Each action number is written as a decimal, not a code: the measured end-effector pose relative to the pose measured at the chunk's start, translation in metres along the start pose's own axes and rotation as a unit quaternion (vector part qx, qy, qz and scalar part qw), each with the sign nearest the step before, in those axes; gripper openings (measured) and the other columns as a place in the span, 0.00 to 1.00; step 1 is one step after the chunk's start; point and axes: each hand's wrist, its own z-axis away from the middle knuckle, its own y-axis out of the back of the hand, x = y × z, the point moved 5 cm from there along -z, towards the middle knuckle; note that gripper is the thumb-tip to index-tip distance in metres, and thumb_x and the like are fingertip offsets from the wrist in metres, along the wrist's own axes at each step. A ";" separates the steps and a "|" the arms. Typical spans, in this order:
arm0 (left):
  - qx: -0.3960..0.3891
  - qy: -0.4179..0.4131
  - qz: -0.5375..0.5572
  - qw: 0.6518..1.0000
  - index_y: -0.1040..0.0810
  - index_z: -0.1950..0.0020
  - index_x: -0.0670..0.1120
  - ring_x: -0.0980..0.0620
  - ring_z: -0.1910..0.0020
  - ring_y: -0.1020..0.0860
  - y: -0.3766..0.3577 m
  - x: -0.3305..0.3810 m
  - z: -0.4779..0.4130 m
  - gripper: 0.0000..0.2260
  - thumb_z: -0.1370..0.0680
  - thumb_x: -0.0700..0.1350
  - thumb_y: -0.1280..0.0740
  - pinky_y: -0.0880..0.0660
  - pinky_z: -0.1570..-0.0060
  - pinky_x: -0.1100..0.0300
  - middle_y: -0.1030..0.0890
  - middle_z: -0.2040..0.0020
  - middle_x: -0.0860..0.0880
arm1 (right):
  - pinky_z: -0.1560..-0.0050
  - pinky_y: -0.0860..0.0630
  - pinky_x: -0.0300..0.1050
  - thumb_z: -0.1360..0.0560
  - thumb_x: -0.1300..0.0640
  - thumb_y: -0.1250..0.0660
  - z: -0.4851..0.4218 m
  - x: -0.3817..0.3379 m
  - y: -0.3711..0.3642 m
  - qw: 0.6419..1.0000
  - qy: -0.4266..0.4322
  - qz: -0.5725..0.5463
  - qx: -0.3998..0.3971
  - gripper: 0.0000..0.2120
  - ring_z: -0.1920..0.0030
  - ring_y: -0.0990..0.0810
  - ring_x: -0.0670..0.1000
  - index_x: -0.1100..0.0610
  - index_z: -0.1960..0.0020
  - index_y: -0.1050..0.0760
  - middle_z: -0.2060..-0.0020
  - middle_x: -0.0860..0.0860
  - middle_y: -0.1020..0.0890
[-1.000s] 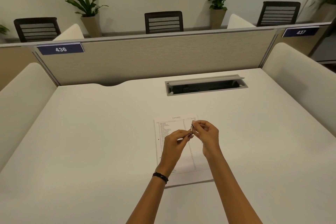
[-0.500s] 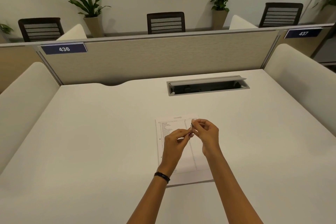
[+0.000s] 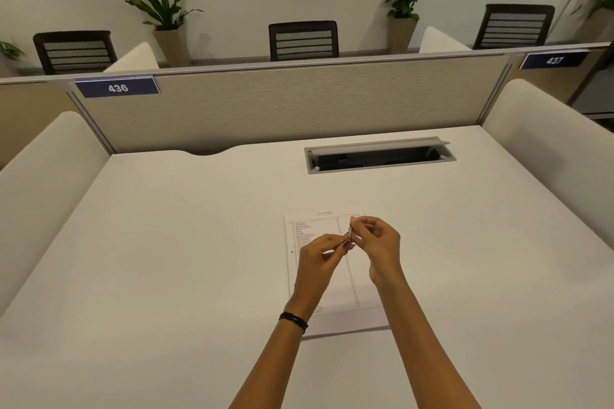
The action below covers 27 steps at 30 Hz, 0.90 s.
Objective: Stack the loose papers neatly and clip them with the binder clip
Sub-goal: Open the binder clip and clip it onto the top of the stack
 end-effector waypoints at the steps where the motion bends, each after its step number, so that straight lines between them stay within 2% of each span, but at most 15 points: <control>1: 0.001 0.001 0.000 1.000 0.18 0.46 0.45 0.58 0.53 0.20 0.000 0.001 0.001 0.09 0.25 0.38 0.33 0.21 0.52 0.64 0.18 0.55 0.55 | 0.64 0.20 0.37 0.30 0.62 0.29 0.000 0.001 0.000 1.000 -0.001 0.002 0.001 0.02 0.63 0.20 0.51 0.59 0.59 0.22 0.63 0.56 0.19; 4: 0.008 0.003 -0.004 1.000 0.18 0.46 0.46 0.59 0.53 0.20 0.000 0.000 0.002 0.09 0.25 0.39 0.33 0.21 0.52 0.64 0.19 0.55 0.57 | 0.64 0.20 0.36 0.30 0.63 0.29 0.001 0.002 0.000 1.000 -0.006 -0.004 0.000 0.02 0.63 0.20 0.51 0.60 0.59 0.22 0.64 0.55 0.19; 8: 0.037 0.001 -0.028 0.999 0.18 0.46 0.44 0.61 0.53 0.20 -0.002 0.000 0.004 0.09 0.25 0.38 0.33 0.21 0.53 0.67 0.18 0.54 0.55 | 0.65 0.21 0.35 0.30 0.63 0.29 0.002 0.001 0.000 1.000 -0.008 -0.007 0.004 0.03 0.64 0.20 0.50 0.59 0.60 0.23 0.64 0.55 0.19; 12: 0.075 -0.005 -0.060 0.995 0.18 0.48 0.45 0.65 0.55 0.22 0.000 0.002 0.001 0.08 0.25 0.38 0.33 0.23 0.57 0.72 0.19 0.55 0.55 | 0.62 0.19 0.38 0.30 0.64 0.29 0.001 0.003 0.001 1.000 -0.010 -0.011 -0.015 0.02 0.62 0.19 0.51 0.60 0.58 0.22 0.63 0.56 0.19; 16: 0.091 0.006 -0.052 0.995 0.18 0.54 0.45 0.57 0.59 0.21 0.005 0.002 -0.002 0.04 0.25 0.40 0.32 0.22 0.59 0.66 0.18 0.59 0.52 | 0.61 0.20 0.38 0.29 0.63 0.29 0.002 0.008 -0.003 0.999 -0.011 0.006 -0.035 0.03 0.60 0.17 0.53 0.62 0.56 0.21 0.61 0.57 0.18; 19: 0.095 0.019 -0.030 0.995 0.20 0.57 0.44 0.55 0.61 0.21 0.009 0.003 -0.003 0.02 0.25 0.39 0.32 0.23 0.61 0.68 0.19 0.62 0.50 | 0.60 0.20 0.38 0.30 0.64 0.30 0.003 0.011 -0.006 0.998 -0.027 -0.010 -0.052 0.06 0.60 0.17 0.54 0.66 0.54 0.22 0.61 0.59 0.18; 24: 0.111 0.036 -0.008 0.993 0.21 0.60 0.46 0.55 0.62 0.21 0.021 -0.002 -0.007 0.03 0.26 0.40 0.31 0.20 0.59 0.60 0.19 0.63 0.53 | 0.56 0.19 0.39 0.30 0.64 0.30 0.002 0.016 -0.013 0.993 -0.074 -0.029 -0.082 0.10 0.60 0.16 0.52 0.70 0.51 0.24 0.57 0.60 0.18; 27: 0.109 0.042 0.020 0.993 0.20 0.60 0.47 0.55 0.62 0.21 0.025 -0.001 -0.008 0.04 0.26 0.39 0.31 0.19 0.59 0.59 0.19 0.63 0.52 | 0.54 0.20 0.40 0.29 0.64 0.31 0.000 0.015 -0.016 0.990 -0.091 -0.042 -0.104 0.08 0.59 0.16 0.52 0.68 0.53 0.24 0.56 0.60 0.18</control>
